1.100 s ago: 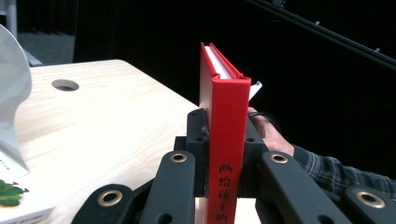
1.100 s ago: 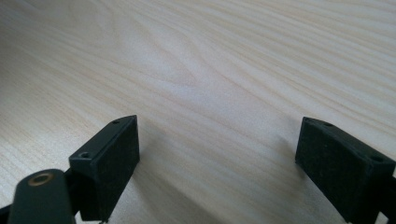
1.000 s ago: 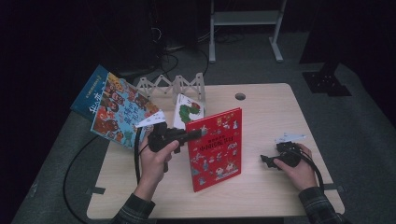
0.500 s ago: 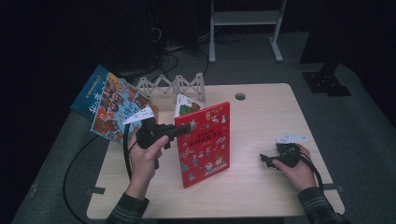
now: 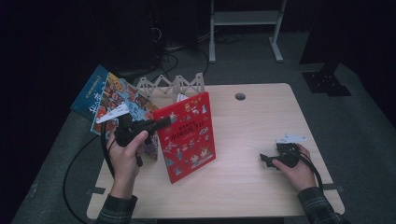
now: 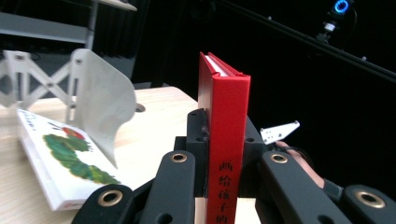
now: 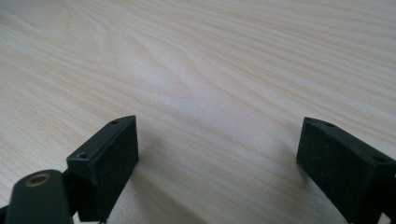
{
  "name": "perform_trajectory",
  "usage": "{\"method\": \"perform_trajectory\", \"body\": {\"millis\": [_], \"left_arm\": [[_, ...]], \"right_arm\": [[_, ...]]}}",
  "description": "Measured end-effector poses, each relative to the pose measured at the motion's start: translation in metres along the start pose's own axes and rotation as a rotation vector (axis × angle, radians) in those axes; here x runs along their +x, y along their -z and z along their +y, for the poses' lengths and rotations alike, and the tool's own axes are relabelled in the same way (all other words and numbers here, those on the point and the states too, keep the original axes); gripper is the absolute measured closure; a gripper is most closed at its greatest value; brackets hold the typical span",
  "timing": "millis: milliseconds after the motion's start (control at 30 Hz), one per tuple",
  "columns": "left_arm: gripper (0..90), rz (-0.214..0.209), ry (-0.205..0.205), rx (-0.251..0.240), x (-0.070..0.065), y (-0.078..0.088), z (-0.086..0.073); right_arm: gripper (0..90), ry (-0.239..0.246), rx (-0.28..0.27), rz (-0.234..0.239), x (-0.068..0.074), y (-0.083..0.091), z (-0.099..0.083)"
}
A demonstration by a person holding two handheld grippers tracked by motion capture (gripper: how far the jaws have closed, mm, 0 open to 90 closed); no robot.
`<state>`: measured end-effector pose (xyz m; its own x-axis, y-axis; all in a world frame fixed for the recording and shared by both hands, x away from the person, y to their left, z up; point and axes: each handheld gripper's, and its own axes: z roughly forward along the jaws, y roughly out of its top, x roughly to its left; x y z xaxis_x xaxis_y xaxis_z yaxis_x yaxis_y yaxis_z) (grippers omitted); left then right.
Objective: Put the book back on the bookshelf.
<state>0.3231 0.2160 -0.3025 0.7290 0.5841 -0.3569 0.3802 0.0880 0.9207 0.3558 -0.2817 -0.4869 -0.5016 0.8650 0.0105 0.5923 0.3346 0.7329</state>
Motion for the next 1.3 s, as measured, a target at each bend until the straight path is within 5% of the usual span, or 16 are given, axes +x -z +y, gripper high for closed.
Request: {"method": "perform_trajectory", "body": {"millis": [867, 1300], "left_arm": [[79.7, 0.198, 0.029, -0.119, 0.022, 0.063, 0.015], [79.7, 0.32, 0.037, -0.164, 0.029, 0.078, 0.02]], "right_arm": [[11.5, -0.007, 0.0, -0.004, 0.0, 0.0, 0.0], [11.5, -0.007, 0.0, -0.006, 0.0, 0.0, 0.0]]}}
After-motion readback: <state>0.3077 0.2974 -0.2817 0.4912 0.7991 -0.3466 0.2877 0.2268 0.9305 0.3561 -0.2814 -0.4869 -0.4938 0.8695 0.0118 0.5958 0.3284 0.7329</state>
